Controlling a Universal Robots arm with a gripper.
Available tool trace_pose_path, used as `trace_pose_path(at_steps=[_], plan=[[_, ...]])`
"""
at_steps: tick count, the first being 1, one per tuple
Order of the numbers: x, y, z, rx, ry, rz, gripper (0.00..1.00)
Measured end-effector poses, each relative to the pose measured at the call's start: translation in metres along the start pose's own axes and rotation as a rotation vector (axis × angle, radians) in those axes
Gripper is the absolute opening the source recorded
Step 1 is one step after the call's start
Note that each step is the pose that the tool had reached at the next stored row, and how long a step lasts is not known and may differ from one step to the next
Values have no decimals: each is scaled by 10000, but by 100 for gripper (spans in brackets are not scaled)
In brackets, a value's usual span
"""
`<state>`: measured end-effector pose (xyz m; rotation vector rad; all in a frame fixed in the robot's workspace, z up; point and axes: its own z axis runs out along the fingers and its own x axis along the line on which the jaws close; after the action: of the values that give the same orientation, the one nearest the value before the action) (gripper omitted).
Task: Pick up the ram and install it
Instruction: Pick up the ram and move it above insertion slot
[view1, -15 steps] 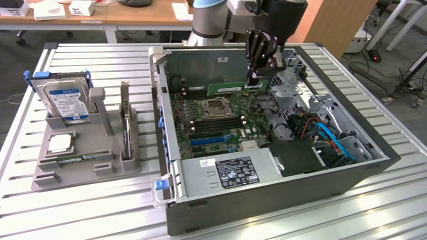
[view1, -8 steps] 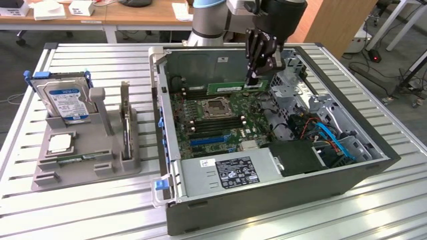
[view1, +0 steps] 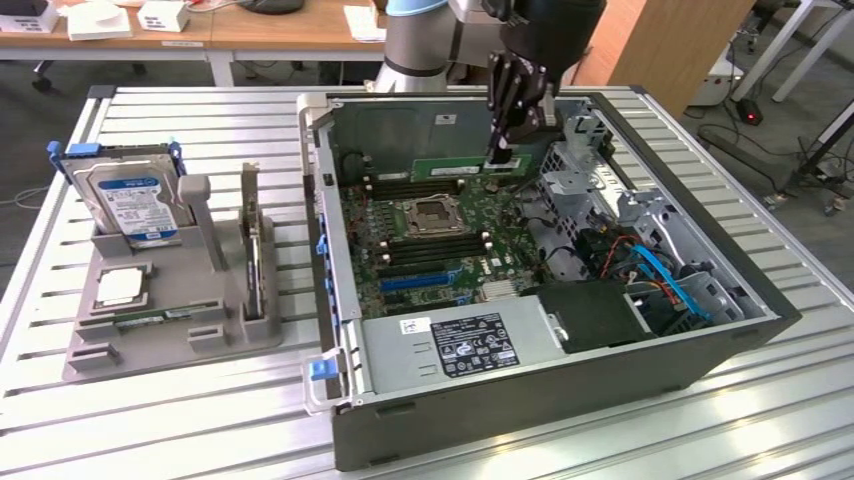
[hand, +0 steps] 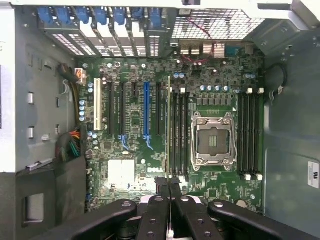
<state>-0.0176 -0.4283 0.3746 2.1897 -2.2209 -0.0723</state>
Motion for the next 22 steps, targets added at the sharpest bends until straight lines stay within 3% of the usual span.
trace_pose_path(at_steps=[7,16,22], plan=[[-10,0,4,1,-2,11,11],[-8,-7,139,1,-1,11,11],[-9,-7,150,1,-1,12,11]])
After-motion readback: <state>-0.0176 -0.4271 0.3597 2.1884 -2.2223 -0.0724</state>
